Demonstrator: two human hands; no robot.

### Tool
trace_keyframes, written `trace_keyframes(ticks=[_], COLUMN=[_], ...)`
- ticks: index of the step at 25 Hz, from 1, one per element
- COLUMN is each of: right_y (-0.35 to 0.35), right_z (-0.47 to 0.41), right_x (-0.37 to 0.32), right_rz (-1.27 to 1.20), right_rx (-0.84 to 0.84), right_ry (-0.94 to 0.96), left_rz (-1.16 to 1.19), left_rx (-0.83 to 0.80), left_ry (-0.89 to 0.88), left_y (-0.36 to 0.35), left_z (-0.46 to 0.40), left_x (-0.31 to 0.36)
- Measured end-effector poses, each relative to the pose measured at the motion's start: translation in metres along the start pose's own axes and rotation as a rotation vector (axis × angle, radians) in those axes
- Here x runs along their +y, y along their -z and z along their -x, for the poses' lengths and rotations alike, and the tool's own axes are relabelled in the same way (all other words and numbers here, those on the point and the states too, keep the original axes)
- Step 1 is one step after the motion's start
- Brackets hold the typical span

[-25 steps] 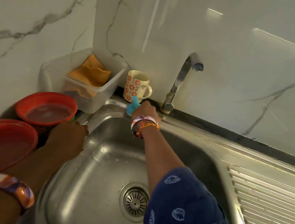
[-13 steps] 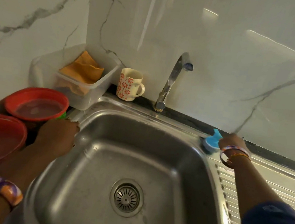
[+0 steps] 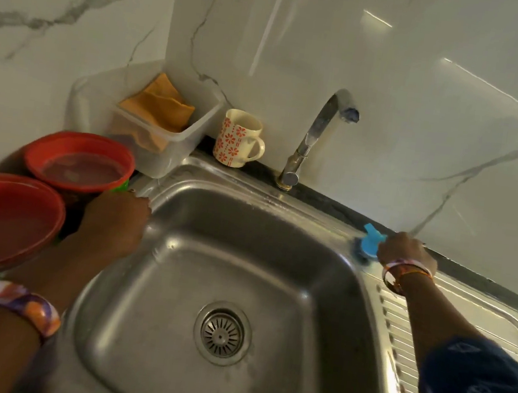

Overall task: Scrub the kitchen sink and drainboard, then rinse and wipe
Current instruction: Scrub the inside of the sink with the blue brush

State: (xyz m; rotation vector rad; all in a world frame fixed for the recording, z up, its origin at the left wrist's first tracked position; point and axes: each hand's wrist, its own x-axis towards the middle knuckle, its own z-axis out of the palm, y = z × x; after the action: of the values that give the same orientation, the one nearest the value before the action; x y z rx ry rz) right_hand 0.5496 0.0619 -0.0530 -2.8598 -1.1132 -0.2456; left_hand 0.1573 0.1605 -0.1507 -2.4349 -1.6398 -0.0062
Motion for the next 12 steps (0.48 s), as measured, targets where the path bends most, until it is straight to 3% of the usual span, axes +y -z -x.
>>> trace_keyframes(ticks=[4,7,9,12], right_y=[-0.024,-0.030,-0.023,-0.016], right_z=[0.029,0.032,0.018,-0.011], right_x=[-0.085,-0.111,-0.086,-0.003], right_rz=[-0.071,0.067,0.138,0.231], right_rx=[0.042,0.109,0.108,0.032], right_ry=[0.413,0.633,0.617,0.414], left_rz=[0.031,-0.029,-0.026,-0.076], left_rx=[0.034,-0.017,-0.028,-0.041], left_ry=[-0.012,-0.032,-0.044,-0.068], left_y=[0.001,0.007,0.012,0.023], left_z=[0.001,0.001,0.002,0.006], left_x=[-0.004,-0.001,0.001,0.003])
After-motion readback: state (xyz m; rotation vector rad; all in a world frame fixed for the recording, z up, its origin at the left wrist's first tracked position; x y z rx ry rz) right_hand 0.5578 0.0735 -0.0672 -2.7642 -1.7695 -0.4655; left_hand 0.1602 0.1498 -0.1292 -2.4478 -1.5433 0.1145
